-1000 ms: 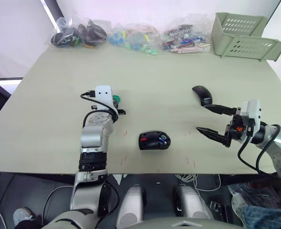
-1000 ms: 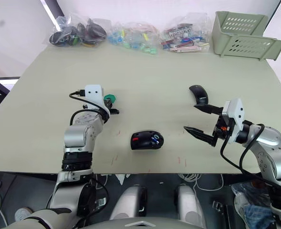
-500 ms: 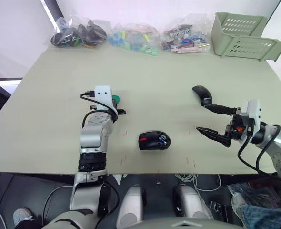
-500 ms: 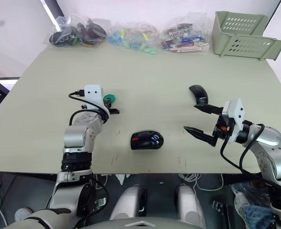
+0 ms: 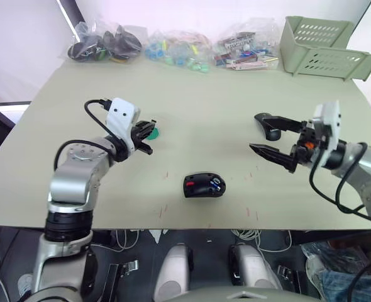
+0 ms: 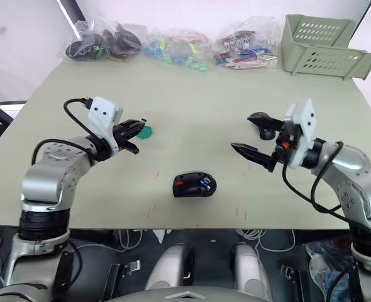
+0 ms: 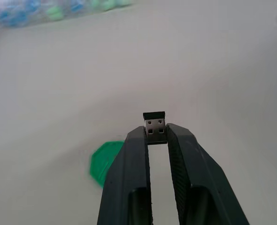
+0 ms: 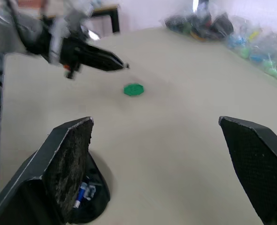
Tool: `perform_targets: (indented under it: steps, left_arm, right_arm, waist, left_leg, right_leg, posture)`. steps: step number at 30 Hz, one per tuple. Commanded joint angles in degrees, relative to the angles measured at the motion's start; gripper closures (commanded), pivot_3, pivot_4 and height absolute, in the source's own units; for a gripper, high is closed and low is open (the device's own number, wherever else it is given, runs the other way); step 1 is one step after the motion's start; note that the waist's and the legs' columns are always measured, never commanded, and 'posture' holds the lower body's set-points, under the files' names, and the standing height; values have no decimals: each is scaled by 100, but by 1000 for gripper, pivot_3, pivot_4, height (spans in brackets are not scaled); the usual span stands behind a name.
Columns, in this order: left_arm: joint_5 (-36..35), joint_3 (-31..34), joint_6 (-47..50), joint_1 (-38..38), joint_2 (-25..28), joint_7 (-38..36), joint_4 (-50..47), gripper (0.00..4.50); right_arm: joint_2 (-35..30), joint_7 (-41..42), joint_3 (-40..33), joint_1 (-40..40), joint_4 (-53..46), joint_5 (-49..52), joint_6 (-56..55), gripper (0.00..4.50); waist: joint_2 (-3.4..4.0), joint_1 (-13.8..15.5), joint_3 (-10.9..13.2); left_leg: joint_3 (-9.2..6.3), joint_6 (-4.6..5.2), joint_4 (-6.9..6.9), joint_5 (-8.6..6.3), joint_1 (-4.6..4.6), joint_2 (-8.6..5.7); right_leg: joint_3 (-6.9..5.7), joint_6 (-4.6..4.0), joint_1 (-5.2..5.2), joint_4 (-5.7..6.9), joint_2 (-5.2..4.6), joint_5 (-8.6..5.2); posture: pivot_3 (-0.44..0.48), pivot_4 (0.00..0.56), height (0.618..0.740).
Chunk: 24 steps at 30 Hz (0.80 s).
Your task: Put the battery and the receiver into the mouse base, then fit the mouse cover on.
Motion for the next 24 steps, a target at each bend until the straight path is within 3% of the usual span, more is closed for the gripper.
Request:
perform_targets:
  steps: [1, 5, 8, 14, 16, 19, 24]
  left_arm:
    - [-495, 2, -160, -251, 522, -1054, -209, 4450]
    - [-654, -227, -403, -700, 947, -1964, 111, 4450]
    - [-579, -607, -715, -1381, 1122, -2711, 676, 4450]
    - [-556, -1144, -1065, -2257, 1075, -3704, 1178, 4450]
    - [-554, -1241, -1167, -2352, 1099, -3929, 1241, 4450]
    - [-445, -1504, -1388, -2650, 997, -4294, 1427, 4450]
    - [-334, -1653, -1603, -2787, 808, -4471, 1525, 4450]
  right_arm:
    - [-250, -387, 231, -973, -141, 460, 1553, 0]
    - [184, -451, 271, -2235, 655, 1393, 3353, 0]
    - [1033, -949, 190, -3244, 1600, 1320, 4568, 0]
    - [1740, -1865, -74, -4136, 3663, 2053, 4723, 0]
    - [1782, -2064, -122, -4288, 4027, 2222, 4723, 0]
    - [1798, -2587, -229, -4631, 4884, 2708, 4723, 0]
    - [1784, -3435, -172, -4829, 5617, 3677, 4723, 0]
  waist:
    - [0, 1, 0]
    - [0, -2, 1]
    - [2, -3, 3]
    - [2, -5, 3]
    - [3, -7, 3]
    - [4, -16, 4]
    - [5, -40, 4]
  left_leg:
    - [3, 0, -3, 0, -3, 0]
    - [0, 1, -10, 0, -3, -1]
    - [2, 2, -8, 0, -13, -2]
    - [1, 2, -7, 0, -16, -1]
    - [1, 2, -10, 0, -23, -1]
    - [3, 2, -5, 1, -114, -3]
    - [4, 2, -10, 0, -119, -1]
  right_leg:
    - [1, -4, -7, -3, -3, -1]
    - [-4, -1, -6, -8, 3, 0]
    - [-4, 5, -16, -3, 6, 4]
    - [-5, 9, -19, 1, 10, 6]
    - [-3, 9, -24, -3, 11, 6]
    - [0, 12, -114, 14, 11, 9]
    - [0, 11, -122, 15, 14, 8]
  posture:
    - [0, 150, 740]
    - [0, 150, 740]
    - [0, 150, 740]
    - [0, 150, 740]
    - [0, 150, 740]
    - [0, 150, 740]
    - [0, 150, 740]
